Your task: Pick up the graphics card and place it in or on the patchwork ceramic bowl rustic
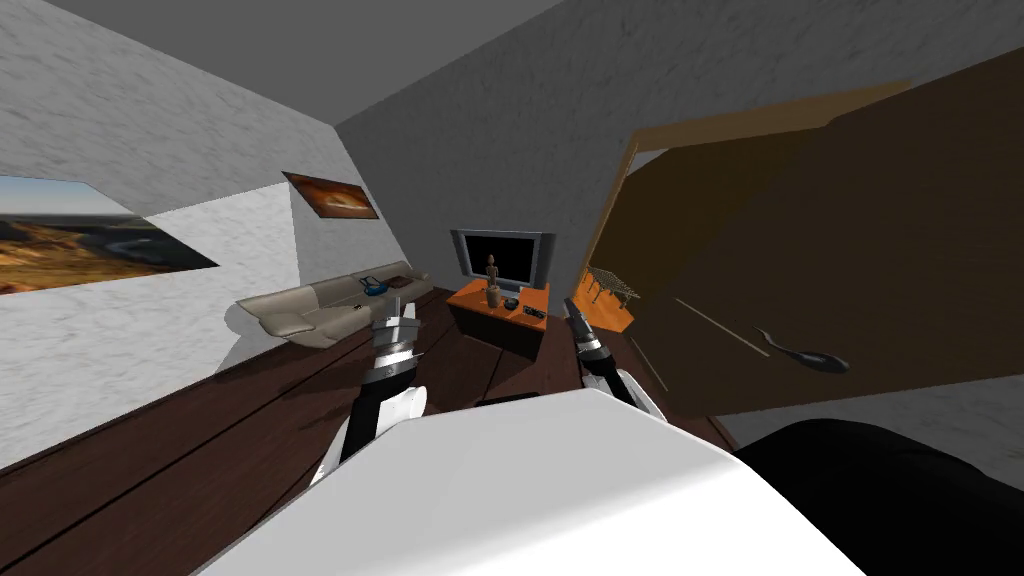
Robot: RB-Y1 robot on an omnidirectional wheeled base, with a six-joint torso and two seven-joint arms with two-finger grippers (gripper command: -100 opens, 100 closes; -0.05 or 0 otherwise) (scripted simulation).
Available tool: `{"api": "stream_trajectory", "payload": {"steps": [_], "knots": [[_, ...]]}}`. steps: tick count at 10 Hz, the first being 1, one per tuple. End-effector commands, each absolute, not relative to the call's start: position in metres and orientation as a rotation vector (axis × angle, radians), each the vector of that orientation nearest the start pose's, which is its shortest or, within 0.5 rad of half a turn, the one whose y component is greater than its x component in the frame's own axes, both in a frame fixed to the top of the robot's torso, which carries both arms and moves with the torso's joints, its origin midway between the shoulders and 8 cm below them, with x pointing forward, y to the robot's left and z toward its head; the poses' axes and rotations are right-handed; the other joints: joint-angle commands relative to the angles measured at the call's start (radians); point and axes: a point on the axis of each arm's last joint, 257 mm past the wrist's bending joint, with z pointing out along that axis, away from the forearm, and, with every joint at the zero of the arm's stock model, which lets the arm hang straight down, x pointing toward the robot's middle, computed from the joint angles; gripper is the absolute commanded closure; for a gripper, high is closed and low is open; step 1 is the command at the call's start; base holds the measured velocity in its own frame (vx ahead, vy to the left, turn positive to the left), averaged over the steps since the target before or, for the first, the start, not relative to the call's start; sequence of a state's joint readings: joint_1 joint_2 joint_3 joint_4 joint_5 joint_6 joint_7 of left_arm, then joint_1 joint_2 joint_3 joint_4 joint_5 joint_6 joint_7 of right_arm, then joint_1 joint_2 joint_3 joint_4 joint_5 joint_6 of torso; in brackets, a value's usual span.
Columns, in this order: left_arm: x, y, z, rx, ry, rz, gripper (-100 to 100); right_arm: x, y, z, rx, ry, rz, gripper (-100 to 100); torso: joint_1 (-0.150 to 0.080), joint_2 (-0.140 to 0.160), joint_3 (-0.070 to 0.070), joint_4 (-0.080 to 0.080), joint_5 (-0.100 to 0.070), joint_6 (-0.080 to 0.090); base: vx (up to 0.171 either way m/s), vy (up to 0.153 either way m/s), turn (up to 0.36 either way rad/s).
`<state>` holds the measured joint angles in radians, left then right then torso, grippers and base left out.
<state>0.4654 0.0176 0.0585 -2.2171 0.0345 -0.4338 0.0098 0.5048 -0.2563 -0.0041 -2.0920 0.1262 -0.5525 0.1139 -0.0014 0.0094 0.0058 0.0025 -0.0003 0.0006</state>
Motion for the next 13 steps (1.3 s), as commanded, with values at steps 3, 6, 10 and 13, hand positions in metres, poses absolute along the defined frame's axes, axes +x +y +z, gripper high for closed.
{"api": "stream_trajectory", "payload": {"steps": [3, 6, 10, 13], "knots": [[0.365, 0.304, -0.004, -0.745, 0.66, -1.263, 0, 0.374, -0.277, -0.13, 0.366, 1.223, 0.906, -100, 0.0, -0.002, -0.001, -0.001, 0.0, -0.001, -0.102, 0.037, 0.4], [0.365, 0.304, -0.004, -0.745, 0.66, -1.263, 0, 0.374, -0.292, -0.166, 0.354, 1.324, 0.833, -100, -0.003, -0.005, -0.003, -0.001, 0.0, -0.001, -0.046, 0.007, 0.24], [0.365, 0.304, -0.004, -0.745, 0.661, -1.263, 0, 0.366, -0.325, -0.221, 0.317, 1.488, 0.698, -100, -0.005, -0.007, -0.004, -0.002, -0.001, -0.001, -0.023, -0.007, 0.27], [0.365, 0.304, -0.004, -0.745, 0.661, -1.262, 0, 0.352, -0.358, -0.261, 0.261, 1.628, 0.573, -100, -0.006, -0.008, -0.005, -0.002, -0.001, 0.0, -0.011, -0.014, 0.32]]}}
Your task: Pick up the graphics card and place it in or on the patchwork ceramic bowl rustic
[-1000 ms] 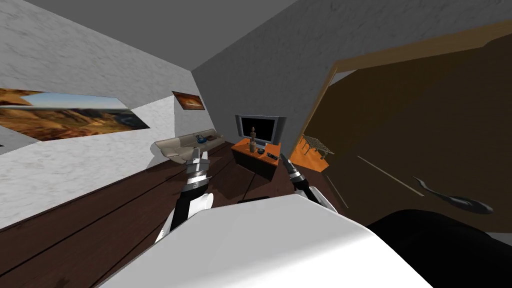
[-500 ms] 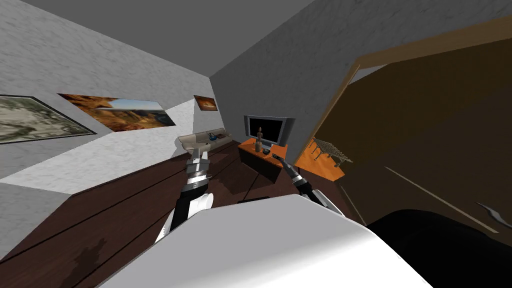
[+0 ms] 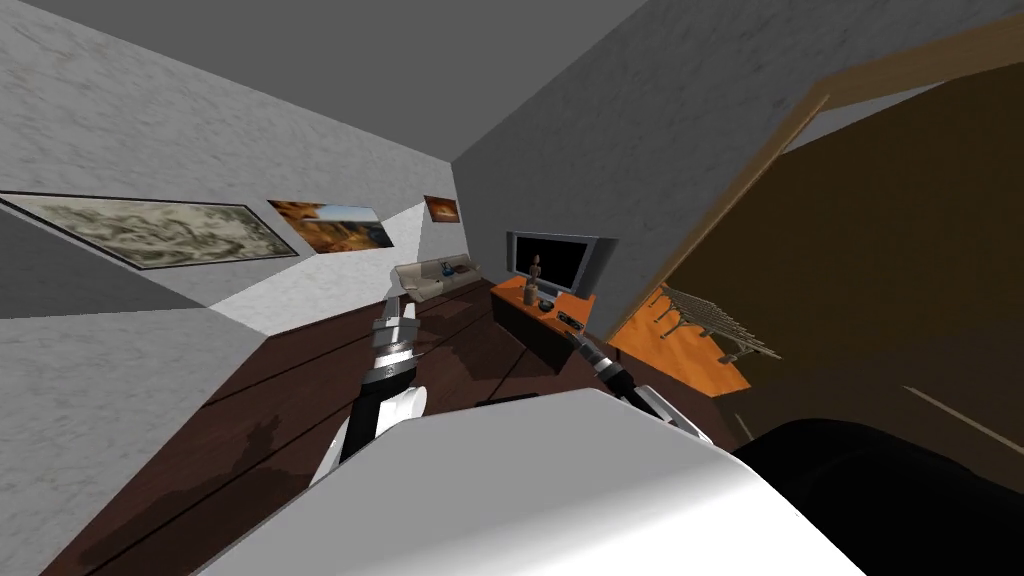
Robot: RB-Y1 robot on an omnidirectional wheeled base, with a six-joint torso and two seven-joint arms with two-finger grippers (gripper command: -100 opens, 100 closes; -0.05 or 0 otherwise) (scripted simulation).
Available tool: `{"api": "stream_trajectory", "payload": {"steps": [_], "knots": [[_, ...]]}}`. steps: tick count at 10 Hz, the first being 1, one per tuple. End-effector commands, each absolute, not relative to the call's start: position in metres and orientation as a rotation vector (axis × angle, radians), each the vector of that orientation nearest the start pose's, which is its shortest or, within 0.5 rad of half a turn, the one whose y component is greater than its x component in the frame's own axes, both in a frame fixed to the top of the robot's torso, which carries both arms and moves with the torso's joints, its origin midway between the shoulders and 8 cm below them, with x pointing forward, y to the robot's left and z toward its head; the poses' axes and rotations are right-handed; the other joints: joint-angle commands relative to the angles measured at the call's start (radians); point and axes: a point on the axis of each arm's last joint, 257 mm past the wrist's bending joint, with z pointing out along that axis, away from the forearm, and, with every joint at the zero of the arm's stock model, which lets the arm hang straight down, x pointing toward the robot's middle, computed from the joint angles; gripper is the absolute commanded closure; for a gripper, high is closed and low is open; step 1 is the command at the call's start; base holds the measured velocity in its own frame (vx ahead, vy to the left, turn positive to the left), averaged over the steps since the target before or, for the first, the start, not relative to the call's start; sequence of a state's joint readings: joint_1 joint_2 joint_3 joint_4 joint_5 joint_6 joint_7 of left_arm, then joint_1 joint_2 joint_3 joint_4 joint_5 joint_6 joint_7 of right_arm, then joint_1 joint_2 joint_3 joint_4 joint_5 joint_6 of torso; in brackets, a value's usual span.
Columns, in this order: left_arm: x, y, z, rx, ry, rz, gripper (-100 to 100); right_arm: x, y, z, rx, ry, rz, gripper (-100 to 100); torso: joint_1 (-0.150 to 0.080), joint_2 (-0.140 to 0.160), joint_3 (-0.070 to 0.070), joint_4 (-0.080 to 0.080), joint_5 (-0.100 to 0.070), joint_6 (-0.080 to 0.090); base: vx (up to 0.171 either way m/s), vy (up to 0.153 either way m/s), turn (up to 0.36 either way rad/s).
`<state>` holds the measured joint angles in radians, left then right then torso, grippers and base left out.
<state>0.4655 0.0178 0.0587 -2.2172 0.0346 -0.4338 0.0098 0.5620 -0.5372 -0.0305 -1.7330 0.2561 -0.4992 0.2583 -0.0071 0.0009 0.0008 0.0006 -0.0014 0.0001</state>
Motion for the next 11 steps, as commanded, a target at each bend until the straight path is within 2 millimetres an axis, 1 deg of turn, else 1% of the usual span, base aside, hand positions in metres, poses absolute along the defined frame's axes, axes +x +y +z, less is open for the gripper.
{"api": "stream_trajectory", "payload": {"steps": [1, 2, 3, 4, 5, 7, 8, 9, 10, 11], "knots": [[0.365, 0.304, -0.004, -0.745, 0.661, -1.262, 0, 0.348, -0.367, -0.273, 0.28, 1.652, 0.556, -100, 0.0, 0.0, 0.0, 0.0, 0.0, 0.0, -0.006, -0.022, 0.216], [0.365, 0.304, -0.004, -0.745, 0.661, -1.262, 0, 0.338, -0.386, -0.292, 0.253, 1.72, 0.495, -100, 0.0, 0.0, 0.0, 0.0, 0.0, 0.001, -0.003, -0.021, 0.439], [0.365, 0.304, -0.004, -0.745, 0.661, -1.262, 0, 0.337, -0.389, -0.296, 0.259, 1.729, 0.488, -100, 0.0, 0.0, 0.0, 0.0, 0.0, 0.0, -0.001, -0.03, 0.275], [0.365, 0.304, -0.004, -0.745, 0.661, -1.262, 0, 0.326, -0.406, -0.311, 0.234, 1.791, 0.432, -100, -0.001, -0.001, 0.0, 0.0, 0.0, 0.001, 0.011, -0.037, 0.377], [0.365, 0.304, -0.004, -0.745, 0.661, -1.262, 0, 0.321, -0.415, -0.32, 0.246, 1.811, 0.415, -100, -0.002, -0.001, -0.001, 0.0, 0.0, 0.0, 0.005, -0.04, 0.255], [0.365, 0.304, -0.004, -0.745, 0.661, -1.262, 0, 0.292, -0.454, -0.352, 0.212, 1.942, 0.303, -100, -0.002, -0.002, -0.001, 0.0, 0.0, 0.0, 0.018, -0.069, 0.46], [0.365, 0.304, -0.004, -0.745, 0.661, -1.262, 0, 0.286, -0.464, -0.359, 0.22, 1.963, 0.282, -100, -0.005, -0.003, -0.002, -0.001, -0.001, 0.0, 0.016, -0.075, 0.366], [0.365, 0.304, -0.004, -0.745, 0.661, -1.262, 0, 0.271, -0.481, -0.37, 0.2, 2.022, 0.234, -100, -0.004, -0.003, -0.001, -0.001, -0.001, 0.001, 0.01, -0.074, 0.368], [0.365, 0.304, -0.004, -0.745, 0.661, -1.262, 0, 0.265, -0.488, -0.376, 0.212, 2.035, 0.22, -100, -0.004, -0.002, -0.001, 0.0, -0.001, 0.001, 0.003, -0.065, 0.267], [0.365, 0.304, -0.004, -0.745, 0.661, -1.262, 0, 0.249, -0.504, -0.386, 0.197, 2.092, 0.175, -100, -0.003, -0.002, -0.001, 0.0, -0.001, 0.001, 0.012, -0.078, 0.368]]}}
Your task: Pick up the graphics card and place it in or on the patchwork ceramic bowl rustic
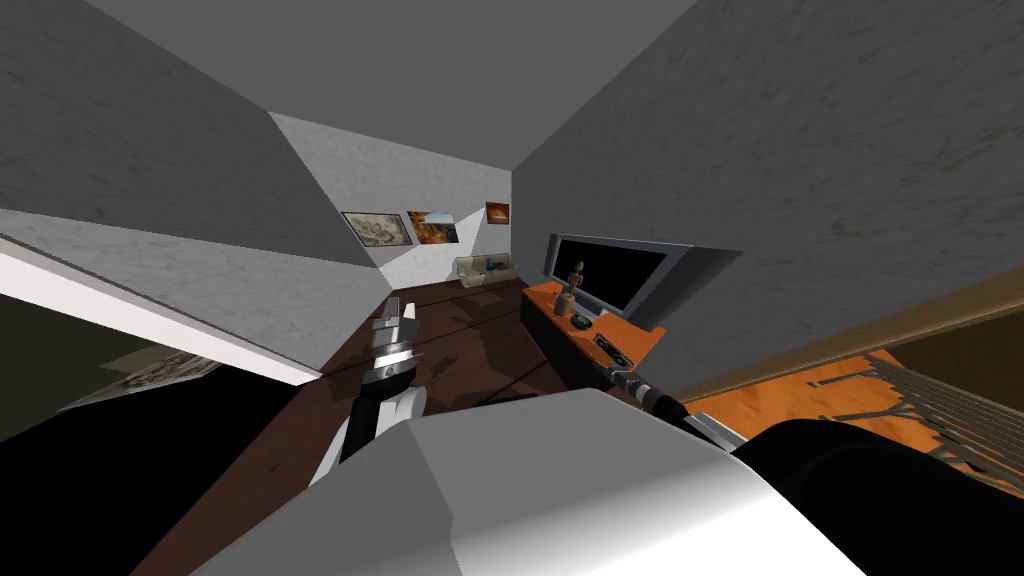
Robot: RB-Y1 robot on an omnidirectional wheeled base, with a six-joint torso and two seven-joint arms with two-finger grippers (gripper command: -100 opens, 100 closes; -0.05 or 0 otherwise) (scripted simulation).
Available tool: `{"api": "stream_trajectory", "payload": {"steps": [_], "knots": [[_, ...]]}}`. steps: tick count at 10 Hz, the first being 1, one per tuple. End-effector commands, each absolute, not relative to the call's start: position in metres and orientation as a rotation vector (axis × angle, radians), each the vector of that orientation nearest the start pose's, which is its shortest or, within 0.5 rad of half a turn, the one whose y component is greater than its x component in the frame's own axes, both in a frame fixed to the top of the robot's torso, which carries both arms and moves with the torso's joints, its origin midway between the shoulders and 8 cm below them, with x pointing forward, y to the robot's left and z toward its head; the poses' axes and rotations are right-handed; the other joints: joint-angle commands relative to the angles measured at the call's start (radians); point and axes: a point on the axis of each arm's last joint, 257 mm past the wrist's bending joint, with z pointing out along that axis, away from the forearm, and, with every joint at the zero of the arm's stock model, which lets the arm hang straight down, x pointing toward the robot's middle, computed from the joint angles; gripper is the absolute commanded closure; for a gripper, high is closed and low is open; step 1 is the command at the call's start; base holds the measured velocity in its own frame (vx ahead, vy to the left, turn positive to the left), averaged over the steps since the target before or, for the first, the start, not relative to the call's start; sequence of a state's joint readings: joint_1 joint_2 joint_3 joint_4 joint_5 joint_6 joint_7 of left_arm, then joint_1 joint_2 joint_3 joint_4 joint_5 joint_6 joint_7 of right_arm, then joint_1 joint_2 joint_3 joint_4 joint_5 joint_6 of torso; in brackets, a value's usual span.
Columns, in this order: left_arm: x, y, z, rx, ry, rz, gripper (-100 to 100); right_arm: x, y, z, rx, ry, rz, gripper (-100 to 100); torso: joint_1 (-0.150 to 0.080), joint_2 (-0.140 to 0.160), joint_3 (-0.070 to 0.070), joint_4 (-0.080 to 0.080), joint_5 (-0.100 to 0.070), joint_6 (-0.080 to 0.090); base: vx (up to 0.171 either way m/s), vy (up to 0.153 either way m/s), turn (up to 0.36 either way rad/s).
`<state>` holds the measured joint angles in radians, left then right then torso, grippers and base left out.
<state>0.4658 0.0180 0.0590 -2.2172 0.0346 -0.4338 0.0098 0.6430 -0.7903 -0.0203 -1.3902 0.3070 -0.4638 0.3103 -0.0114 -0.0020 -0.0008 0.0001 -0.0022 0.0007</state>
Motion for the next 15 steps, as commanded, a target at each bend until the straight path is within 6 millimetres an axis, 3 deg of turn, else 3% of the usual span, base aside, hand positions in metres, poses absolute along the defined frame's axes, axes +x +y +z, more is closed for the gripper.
{"api": "stream_trajectory", "payload": {"steps": [1, 2, 4, 5, 6, 8, 9, 11, 13, 14, 15], "knots": [[0.365, 0.304, -0.004, -0.745, 0.661, -1.262, 0, 0.243, -0.51, -0.391, 0.208, 2.104, 0.161, -100, 0.0, 0.0, 0.0, 0.0, 0.0, 0.0, 0.009, -0.078, 0.326], [0.365, 0.304, -0.004, -0.745, 0.661, -1.262, 0, 0.226, -0.525, -0.4, 0.197, 2.159, 0.122, -100, 0.0, 0.0, 0.0, 0.0, 0.0, 0.0, 0.002, -0.096, 0.384], [0.365, 0.304, -0.004, -0.745, 0.661, -1.262, 0, 0.22, -0.532, -0.404, 0.209, 2.171, 0.107, -100, -0.001, 0.0, 0.0, 0.0, 0.0, 0.001, 0.01, -0.07, 0.163], [0.365, 0.305, -0.004, -0.745, 0.661, -1.261, 0, 0.197, -0.549, -0.415, 0.21, 2.232, 0.062, -100, 0.002, -0.001, 0.0, 0.0, 0.0, 0.002, 0.018, -0.072, 0.375], [0.365, 0.304, -0.004, -0.745, 0.661, -1.262, 0, 0.195, -0.552, -0.417, 0.215, 2.237, 0.056, -100, 0.001, -0.001, -0.001, 0.0, 0.0, 0.0, 0.007, -0.087, 0.278], [0.365, 0.304, -0.004, -0.745, 0.661, -1.262, 0, 0.143, -0.583, -0.437, 0.24, 2.356, -0.029, -100, -0.002, -0.001, 0.0, 0.0, 0.0, 0.0, 0.02, -0.154, 0.443], [0.365, 0.304, -0.004, -0.745, 0.661, -1.261, 0, 0.14, -0.585, -0.438, 0.244, 2.36, -0.035, -100, -0.007, -0.003, -0.002, -0.001, -0.001, 0.0, 0.01, -0.18, 0.352], [0.365, 0.305, -0.004, -0.745, 0.661, -1.261, 0, 0.087, -0.608, -0.454, 0.287, 2.466, -0.102, -100, -0.006, 0.001, 0.0, 0.0, -0.002, 0.001, -0.062, -0.207, 0.415], [0.365, 0.305, -0.004, -0.745, 0.661, -1.261, 0, 0.084, -0.611, -0.454, 0.293, 2.471, -0.11, -100, -0.006, 0.0, 0.0, 0.0, -0.002, 0.001, -0.012, -0.11, 0.178], [0.365, 0.305, -0.004, -0.745, 0.661, -1.261, 0, 0.056, -0.619, -0.461, 0.323, 2.52, -0.14, -100, 0.0, -0.003, -0.001, 0.0, -0.001, 0.002, 0.021, -0.074, 0.35], [0.365, 0.304, -0.004, -0.745, 0.661, -1.262, 0, 0.056, -0.619, -0.461, 0.323, 2.52, -0.14, -100, 0.0, -0.004, -0.002, -0.001, 0.0, 0.001, -0.005, -0.097, 0.212]]}}
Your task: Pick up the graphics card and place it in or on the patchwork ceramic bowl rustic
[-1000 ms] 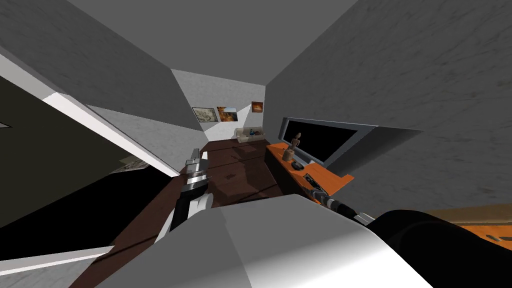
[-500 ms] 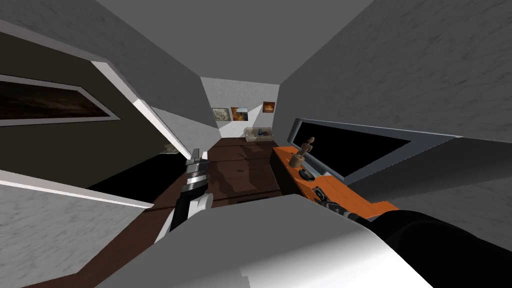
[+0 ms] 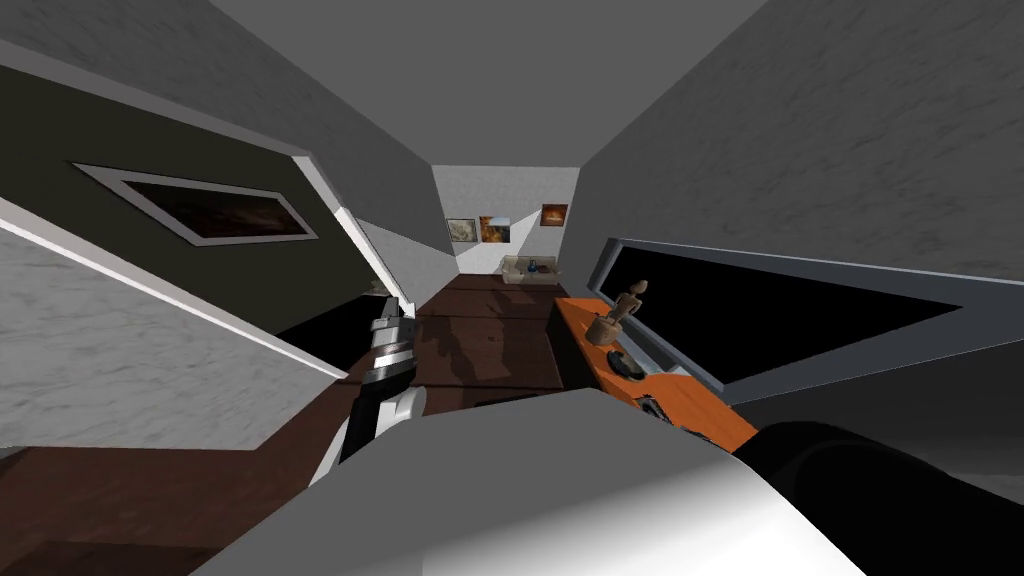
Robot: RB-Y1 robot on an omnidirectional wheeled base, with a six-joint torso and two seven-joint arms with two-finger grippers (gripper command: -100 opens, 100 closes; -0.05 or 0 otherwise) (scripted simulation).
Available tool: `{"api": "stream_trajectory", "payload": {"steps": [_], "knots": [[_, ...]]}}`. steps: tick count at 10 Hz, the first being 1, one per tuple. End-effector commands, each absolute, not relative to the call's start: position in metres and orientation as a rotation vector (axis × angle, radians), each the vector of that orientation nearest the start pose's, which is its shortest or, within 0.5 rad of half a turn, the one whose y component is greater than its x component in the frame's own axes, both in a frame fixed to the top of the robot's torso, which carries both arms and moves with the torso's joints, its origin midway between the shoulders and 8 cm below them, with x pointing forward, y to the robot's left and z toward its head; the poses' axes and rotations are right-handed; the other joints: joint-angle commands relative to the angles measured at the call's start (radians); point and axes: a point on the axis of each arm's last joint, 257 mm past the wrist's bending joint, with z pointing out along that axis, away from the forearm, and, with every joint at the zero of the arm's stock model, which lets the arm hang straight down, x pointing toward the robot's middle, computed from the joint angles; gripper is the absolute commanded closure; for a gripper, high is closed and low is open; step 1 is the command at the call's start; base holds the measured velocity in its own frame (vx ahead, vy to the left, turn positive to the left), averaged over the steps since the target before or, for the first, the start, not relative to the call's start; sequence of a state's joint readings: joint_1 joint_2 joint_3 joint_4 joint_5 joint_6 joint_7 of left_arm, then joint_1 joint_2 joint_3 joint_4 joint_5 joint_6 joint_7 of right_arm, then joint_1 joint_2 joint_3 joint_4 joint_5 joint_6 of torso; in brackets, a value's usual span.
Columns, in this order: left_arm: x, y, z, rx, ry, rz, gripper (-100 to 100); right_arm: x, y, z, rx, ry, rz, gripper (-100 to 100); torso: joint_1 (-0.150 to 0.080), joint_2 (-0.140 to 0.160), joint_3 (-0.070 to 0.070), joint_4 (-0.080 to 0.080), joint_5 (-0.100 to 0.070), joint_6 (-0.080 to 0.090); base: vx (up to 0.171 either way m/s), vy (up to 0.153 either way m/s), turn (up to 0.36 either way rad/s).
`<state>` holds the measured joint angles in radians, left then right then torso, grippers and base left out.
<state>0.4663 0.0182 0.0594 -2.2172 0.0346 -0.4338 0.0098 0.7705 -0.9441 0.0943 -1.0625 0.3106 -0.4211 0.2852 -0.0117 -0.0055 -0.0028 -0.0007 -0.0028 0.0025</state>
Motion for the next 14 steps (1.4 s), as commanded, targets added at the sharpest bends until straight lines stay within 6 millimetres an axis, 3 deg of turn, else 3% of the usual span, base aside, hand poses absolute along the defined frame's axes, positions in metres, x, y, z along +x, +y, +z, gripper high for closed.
{"api": "stream_trajectory", "payload": {"steps": [1, 2, 4, 8, 10, 11, 12, 13, 14], "knots": [[0.365, 0.305, -0.004, -0.745, 0.661, -1.261, 0, 0.03, -0.624, -0.467, 0.355, 2.565, -0.161, -100, 0.0, 0.0, 0.0, 0.0, 0.0, 0.0, -0.031, -0.109, 0.339], [0.365, 0.305, -0.004, -0.745, 0.661, -1.261, 0, 0.003, -0.626, -0.474, 0.392, 2.607, -0.176, -100, -0.001, 0.001, 0.001, 0.0, 0.0, -0.001, -0.053, -0.149, 0.47], [0.365, 0.305, -0.004, -0.745, 0.661, -1.261, 0, 0.003, -0.626, -0.474, 0.392, 2.607, -0.176, -100, -0.003, 0.002, 0.001, 0.001, -0.001, 0.0, -0.03, -0.1, 0.079], [0.365, 0.305, -0.004, -0.745, 0.661, -1.261, 0, -0.083, -0.599, -0.502, 0.536, 2.737, -0.153, -100, -0.001, 0.001, 0.001, 0.0, 0.0, -0.001, -0.032, -0.085, 0.35], [0.365, 0.305, -0.004, -0.745, 0.661, -1.261, 0, -0.083, -0.599, -0.502, 0.536, 2.737, -0.153, -100, 0.002, 0.0, 0.0, 0.0, 0.0, 0.001, -0.006, -0.031, 0.061], [0.365, 0.305, -0.004, -0.745, 0.661, -1.261, 0, -0.11, -0.581, -0.512, 0.587, 2.776, -0.124, -100, 0.005, -0.001, -0.001, 0.0, 0.001, 0.001, -0.01, -0.009, 0.267], [0.365, 0.305, -0.004, -0.745, 0.661, -1.261, 0, -0.118, -0.574, -0.515, 0.603, 2.787, -0.112, -100, 0.005, -0.001, -0.001, 0.0, 0.001, 0.0, -0.018, -0.031, 0.304], [0.365, 0.305, -0.004, -0.745, 0.661, -1.261, 0, -0.11, -0.582, -0.515, 0.588, 2.777, -0.125, -100, 0.004, -0.001, -0.001, 0.0, 0.001, 0.0, -0.008, -0.019, 0.048], [0.365, 0.305, -0.004, -0.745, 0.661, -1.261, 0, -0.111, -0.581, -0.516, 0.591, 2.779, -0.121, 0, 0.005, -0.002, -0.001, 0.0, 0.001, 0.001, 0.0, 0.0, 0.0]]}}
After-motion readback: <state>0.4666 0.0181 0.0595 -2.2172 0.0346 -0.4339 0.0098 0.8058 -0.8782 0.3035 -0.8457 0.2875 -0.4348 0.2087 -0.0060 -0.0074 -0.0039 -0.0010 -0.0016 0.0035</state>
